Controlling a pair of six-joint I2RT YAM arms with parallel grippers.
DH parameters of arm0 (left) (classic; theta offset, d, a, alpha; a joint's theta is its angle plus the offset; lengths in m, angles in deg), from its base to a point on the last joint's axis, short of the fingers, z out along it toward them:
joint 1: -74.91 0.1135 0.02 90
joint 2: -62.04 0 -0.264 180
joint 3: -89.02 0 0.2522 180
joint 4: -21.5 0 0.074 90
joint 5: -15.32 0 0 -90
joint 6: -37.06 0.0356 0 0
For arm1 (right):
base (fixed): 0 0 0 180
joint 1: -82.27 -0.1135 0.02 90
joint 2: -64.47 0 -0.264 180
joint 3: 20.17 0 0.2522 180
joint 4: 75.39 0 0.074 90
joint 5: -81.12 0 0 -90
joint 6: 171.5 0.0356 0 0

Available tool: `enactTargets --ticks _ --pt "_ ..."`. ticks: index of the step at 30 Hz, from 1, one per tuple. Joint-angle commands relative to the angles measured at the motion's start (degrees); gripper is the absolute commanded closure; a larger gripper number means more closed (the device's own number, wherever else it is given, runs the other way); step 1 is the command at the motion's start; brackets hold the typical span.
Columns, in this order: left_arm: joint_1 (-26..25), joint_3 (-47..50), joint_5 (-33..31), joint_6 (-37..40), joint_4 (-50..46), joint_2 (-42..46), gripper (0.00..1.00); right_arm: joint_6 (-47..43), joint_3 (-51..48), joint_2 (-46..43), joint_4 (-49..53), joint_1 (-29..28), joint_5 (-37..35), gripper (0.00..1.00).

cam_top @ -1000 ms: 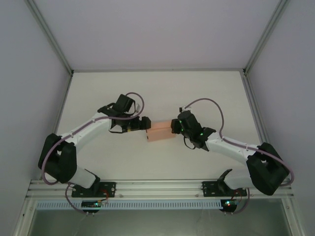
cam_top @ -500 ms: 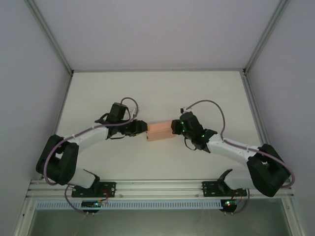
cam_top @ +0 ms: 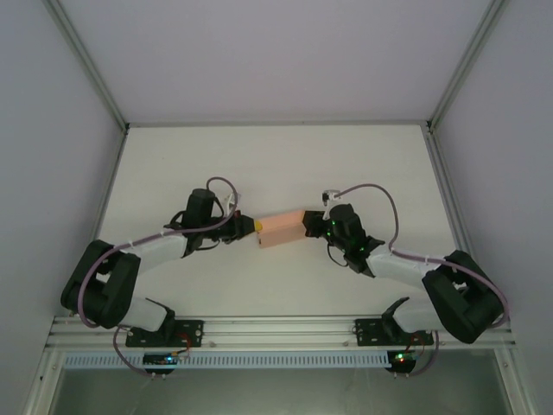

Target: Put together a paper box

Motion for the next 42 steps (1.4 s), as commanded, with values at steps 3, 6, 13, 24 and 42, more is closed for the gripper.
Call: enactTargets --ticks 3,6,13,24,42 --pt "-0.8 0.7 -9.2 4.6 -13.4 -4.0 1.0 -3.8 -3.4 3.6 17.4 -1.1 8.1 1.0" --pt "-1.5 -4.7 -14.6 8.5 -22.1 -1.7 0.72 -5.0 0.4 1.2 23.0 -1.2 7.4 0.96" --pt "-2.8 -17.7 -21.8 14.1 -31.7 -0.3 0.36 -8.2 11.8 -1.3 32.9 -0.8 6.9 0.76" --pt "-3.0 -26.0 -39.5 19.4 -40.8 9.0 0.0 -33.4 27.5 -1.3 40.9 1.2 14.8 0.01" --pt "3.6 -16.3 -45.1 19.0 -45.4 17.2 0.01 -78.0 52.8 23.7 70.3 -5.2 9.9 0.02"
